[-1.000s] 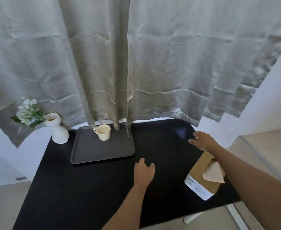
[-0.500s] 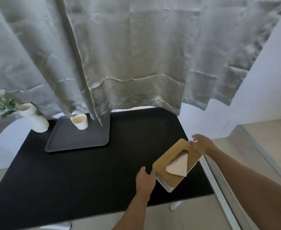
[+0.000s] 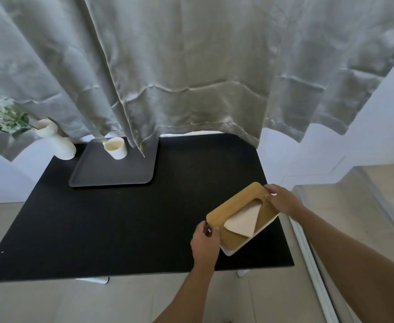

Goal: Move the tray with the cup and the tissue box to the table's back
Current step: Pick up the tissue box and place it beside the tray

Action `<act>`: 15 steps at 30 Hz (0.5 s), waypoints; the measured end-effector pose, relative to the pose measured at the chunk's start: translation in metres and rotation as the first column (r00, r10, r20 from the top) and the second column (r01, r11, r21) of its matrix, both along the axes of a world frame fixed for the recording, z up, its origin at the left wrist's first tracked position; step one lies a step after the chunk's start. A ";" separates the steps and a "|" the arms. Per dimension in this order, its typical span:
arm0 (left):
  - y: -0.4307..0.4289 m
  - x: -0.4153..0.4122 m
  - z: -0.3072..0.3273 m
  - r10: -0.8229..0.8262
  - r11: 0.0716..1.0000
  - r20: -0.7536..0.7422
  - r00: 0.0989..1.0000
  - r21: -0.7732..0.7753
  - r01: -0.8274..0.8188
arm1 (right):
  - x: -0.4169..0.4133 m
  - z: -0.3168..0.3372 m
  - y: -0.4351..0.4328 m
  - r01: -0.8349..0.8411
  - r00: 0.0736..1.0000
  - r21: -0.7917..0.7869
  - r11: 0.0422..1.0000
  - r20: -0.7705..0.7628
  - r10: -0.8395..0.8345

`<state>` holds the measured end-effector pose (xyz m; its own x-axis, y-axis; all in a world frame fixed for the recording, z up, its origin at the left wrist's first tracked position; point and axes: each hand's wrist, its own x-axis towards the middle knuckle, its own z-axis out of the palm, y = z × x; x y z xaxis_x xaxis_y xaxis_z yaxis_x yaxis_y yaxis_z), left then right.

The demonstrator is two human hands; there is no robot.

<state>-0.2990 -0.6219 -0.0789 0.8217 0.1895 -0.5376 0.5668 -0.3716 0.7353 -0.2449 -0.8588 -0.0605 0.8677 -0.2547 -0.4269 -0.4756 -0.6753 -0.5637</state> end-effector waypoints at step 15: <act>0.001 0.012 0.014 0.204 0.965 0.076 0.976 -0.184 -0.187 | 0.007 0.010 0.013 0.044 0.996 0.083 0.996 0.073 -0.050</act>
